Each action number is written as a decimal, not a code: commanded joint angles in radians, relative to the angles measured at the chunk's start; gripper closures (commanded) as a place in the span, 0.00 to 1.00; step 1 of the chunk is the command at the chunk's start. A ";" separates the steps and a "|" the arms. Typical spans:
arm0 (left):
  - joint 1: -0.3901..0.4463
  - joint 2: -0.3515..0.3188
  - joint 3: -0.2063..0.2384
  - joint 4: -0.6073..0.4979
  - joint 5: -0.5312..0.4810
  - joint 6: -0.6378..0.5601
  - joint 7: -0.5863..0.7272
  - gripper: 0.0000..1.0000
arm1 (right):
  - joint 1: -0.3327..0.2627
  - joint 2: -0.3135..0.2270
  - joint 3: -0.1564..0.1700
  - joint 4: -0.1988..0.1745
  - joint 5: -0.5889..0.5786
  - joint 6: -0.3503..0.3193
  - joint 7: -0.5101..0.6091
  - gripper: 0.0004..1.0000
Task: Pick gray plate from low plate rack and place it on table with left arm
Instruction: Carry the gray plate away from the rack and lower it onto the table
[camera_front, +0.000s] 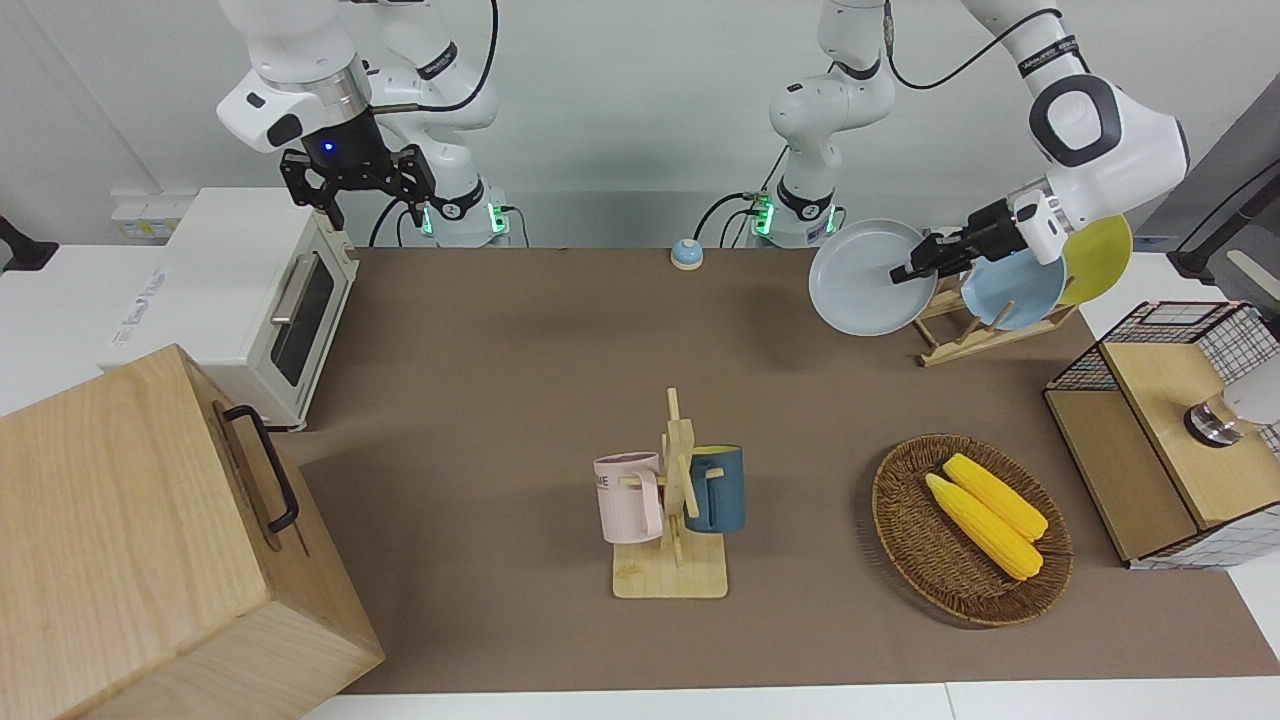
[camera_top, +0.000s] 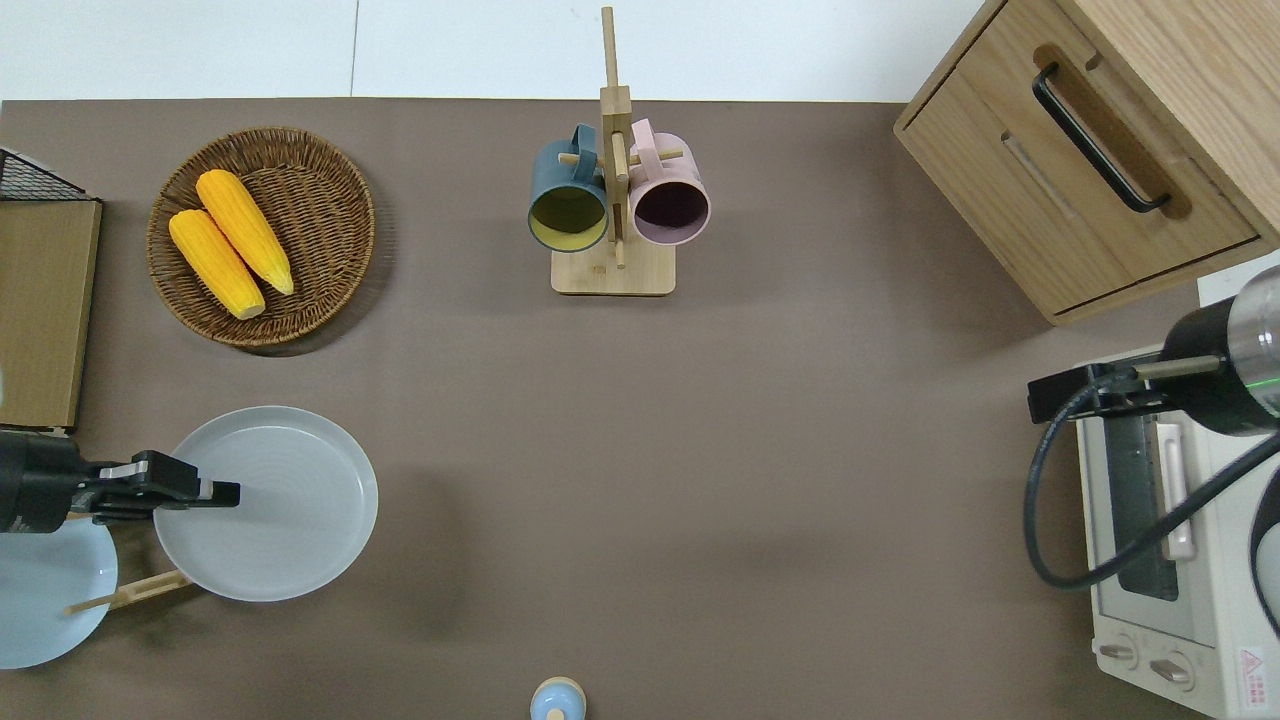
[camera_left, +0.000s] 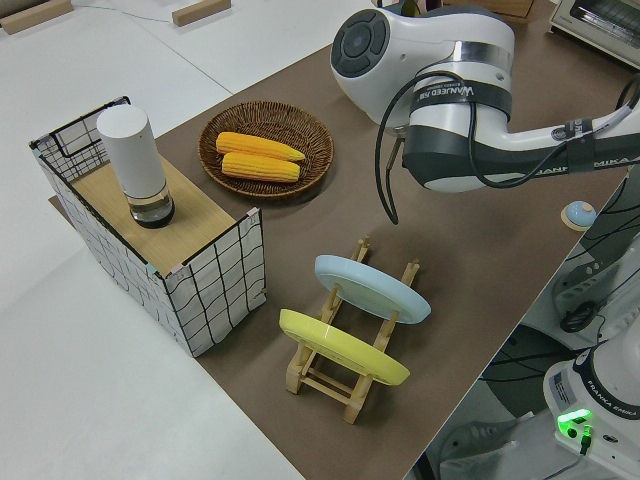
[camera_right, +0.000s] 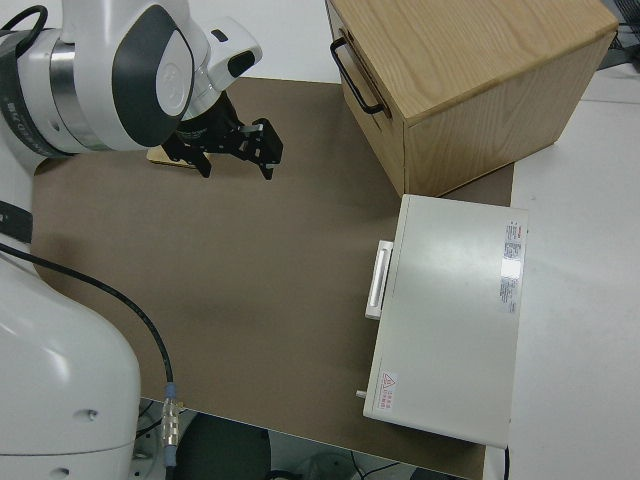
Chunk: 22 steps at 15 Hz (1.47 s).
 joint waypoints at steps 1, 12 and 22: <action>0.036 -0.008 0.000 -0.095 -0.066 0.048 0.110 1.00 | -0.007 -0.002 0.007 0.006 0.007 -0.014 0.000 0.01; 0.025 0.020 0.000 -0.244 -0.158 0.216 0.282 1.00 | -0.007 -0.002 0.007 0.006 0.007 -0.014 0.000 0.01; -0.015 0.020 -0.024 -0.344 -0.217 0.384 0.360 1.00 | -0.007 -0.002 0.007 0.006 0.007 -0.014 0.000 0.01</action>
